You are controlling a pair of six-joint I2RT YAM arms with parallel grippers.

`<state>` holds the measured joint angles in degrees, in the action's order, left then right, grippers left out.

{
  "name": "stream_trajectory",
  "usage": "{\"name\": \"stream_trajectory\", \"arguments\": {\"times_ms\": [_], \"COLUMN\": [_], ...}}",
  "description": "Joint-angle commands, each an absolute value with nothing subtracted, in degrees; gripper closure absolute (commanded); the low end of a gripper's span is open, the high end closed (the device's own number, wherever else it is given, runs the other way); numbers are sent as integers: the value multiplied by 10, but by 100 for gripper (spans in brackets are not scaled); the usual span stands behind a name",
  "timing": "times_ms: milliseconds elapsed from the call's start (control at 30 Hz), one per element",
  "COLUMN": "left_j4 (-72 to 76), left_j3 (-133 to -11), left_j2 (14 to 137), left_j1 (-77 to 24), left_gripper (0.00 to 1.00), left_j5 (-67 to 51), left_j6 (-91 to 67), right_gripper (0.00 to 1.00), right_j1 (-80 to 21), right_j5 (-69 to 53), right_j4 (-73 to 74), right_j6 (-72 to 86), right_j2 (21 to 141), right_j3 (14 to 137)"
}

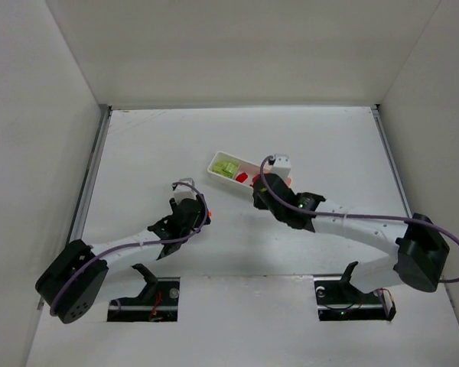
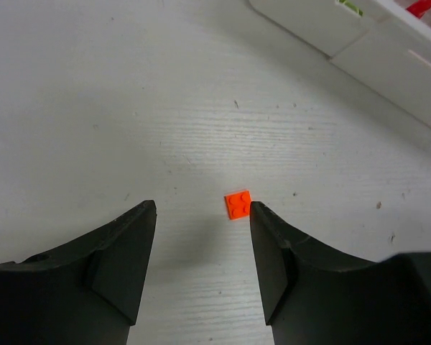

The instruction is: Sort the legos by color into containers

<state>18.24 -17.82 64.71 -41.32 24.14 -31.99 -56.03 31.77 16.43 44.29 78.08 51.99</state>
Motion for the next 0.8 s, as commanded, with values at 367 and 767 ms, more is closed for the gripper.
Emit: {"name": "stream_trajectory", "arguments": {"times_ms": [367, 767], "left_j4": [229, 233], "left_j3": [-216, -217], "left_j2": [705, 712], "left_j1": [-443, -450], "left_gripper": [50, 51], "left_j5": [256, 257], "left_j6": [-298, -294], "right_gripper": [83, 46], "right_j1": [-442, -428], "right_j5": [240, 236], "right_j4": [11, -3], "right_j6": [315, 314], "right_j2": [942, 988], "right_j3": [658, 686]}}
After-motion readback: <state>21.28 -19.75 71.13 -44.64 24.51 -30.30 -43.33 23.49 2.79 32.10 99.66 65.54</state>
